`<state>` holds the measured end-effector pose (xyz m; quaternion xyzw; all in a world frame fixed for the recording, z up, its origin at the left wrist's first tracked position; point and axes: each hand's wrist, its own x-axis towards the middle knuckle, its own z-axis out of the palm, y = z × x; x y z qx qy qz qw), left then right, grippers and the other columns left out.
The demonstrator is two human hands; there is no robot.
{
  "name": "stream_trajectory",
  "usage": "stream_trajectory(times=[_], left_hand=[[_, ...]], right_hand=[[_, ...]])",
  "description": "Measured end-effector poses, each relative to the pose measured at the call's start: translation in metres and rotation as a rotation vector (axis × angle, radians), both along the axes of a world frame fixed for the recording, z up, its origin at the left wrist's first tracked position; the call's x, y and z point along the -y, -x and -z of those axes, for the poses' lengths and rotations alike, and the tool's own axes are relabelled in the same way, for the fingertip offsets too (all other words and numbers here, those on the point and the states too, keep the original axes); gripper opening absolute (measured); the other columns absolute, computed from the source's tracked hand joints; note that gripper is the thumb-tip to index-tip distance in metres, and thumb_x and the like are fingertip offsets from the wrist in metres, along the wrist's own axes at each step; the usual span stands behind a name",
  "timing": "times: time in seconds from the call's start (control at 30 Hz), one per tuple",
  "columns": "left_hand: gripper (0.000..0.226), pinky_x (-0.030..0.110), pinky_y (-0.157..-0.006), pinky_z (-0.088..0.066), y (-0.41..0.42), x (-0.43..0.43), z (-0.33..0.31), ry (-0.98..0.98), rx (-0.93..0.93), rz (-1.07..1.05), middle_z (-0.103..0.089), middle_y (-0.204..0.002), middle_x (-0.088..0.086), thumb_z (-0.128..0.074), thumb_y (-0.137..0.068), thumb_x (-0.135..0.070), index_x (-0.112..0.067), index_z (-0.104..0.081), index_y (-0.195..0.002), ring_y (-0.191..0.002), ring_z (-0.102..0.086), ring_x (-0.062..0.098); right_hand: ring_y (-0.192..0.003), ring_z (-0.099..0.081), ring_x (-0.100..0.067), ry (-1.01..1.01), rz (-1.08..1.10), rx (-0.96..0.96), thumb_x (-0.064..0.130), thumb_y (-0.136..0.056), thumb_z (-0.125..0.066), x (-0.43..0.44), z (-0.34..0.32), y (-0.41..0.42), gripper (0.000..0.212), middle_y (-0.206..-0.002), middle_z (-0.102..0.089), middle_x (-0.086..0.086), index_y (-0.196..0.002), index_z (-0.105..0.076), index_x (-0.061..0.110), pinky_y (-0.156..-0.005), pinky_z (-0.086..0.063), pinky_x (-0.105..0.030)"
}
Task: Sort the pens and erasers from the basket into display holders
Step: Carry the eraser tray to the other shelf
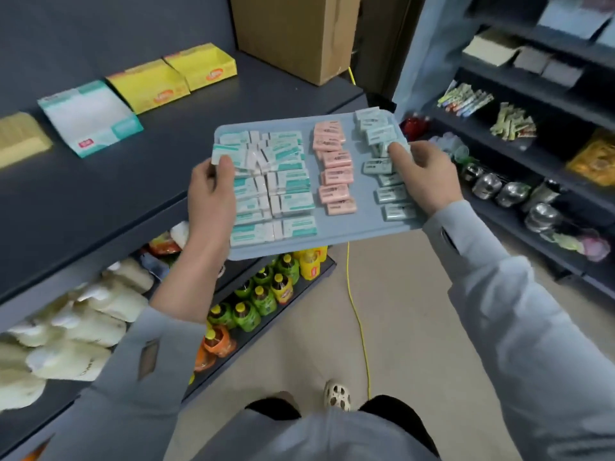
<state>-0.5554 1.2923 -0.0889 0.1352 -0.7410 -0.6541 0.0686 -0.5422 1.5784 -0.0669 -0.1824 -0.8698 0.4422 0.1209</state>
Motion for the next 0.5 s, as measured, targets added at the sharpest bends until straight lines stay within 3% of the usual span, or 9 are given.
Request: stream_trajectory(times=[0.13,0.33,0.4,0.5], left_hand=[[0.046,0.047,-0.088,-0.055,0.037,-0.003,-0.012,-0.047,0.027,-0.096,-0.066,-0.113,-0.002,-0.049,-0.088,-0.059,-0.024,-0.054,-0.117,-0.1,-0.067,0.016],[0.056,0.048,-0.091,-0.052,0.079,0.02,-0.024,-0.031,0.061,-0.204,-0.067,-0.113,-0.002,-0.051,-0.069,-0.072,-0.03,-0.057,-0.105,-0.102,-0.066,0.02],[0.055,0.048,-0.091,-0.052,0.089,0.031,-0.025,-0.021,0.053,-0.24,-0.067,-0.113,-0.001,-0.051,-0.074,-0.068,-0.026,-0.059,-0.109,-0.101,-0.066,0.021],[0.054,0.049,-0.093,-0.052,0.101,0.046,-0.025,-0.006,0.057,-0.282,-0.067,-0.112,0.002,-0.048,-0.08,-0.065,-0.022,-0.059,-0.111,-0.101,-0.066,0.023]], right_hand=[[-0.096,-0.057,-0.013,-0.036,-0.121,-0.018,0.055,-0.089,-0.054,-0.005,-0.023,0.059,0.047,-0.106,-0.063,0.005,-0.119,-0.062,0.02,-0.082,-0.04,-0.024],[-0.111,-0.057,-0.022,-0.023,-0.246,-0.048,0.054,-0.088,-0.055,0.017,-0.03,0.136,0.048,-0.114,-0.064,-0.001,-0.119,-0.062,0.019,-0.086,-0.043,-0.03],[-0.111,-0.057,-0.022,-0.029,-0.282,-0.051,0.052,-0.09,-0.054,0.029,-0.031,0.154,0.047,-0.119,-0.064,-0.002,-0.122,-0.061,0.017,-0.086,-0.041,-0.028],[-0.103,-0.056,-0.019,-0.031,-0.343,-0.026,0.052,-0.092,-0.053,0.043,-0.03,0.178,0.05,-0.109,-0.06,-0.001,-0.124,-0.059,0.014,-0.083,-0.039,-0.027]])
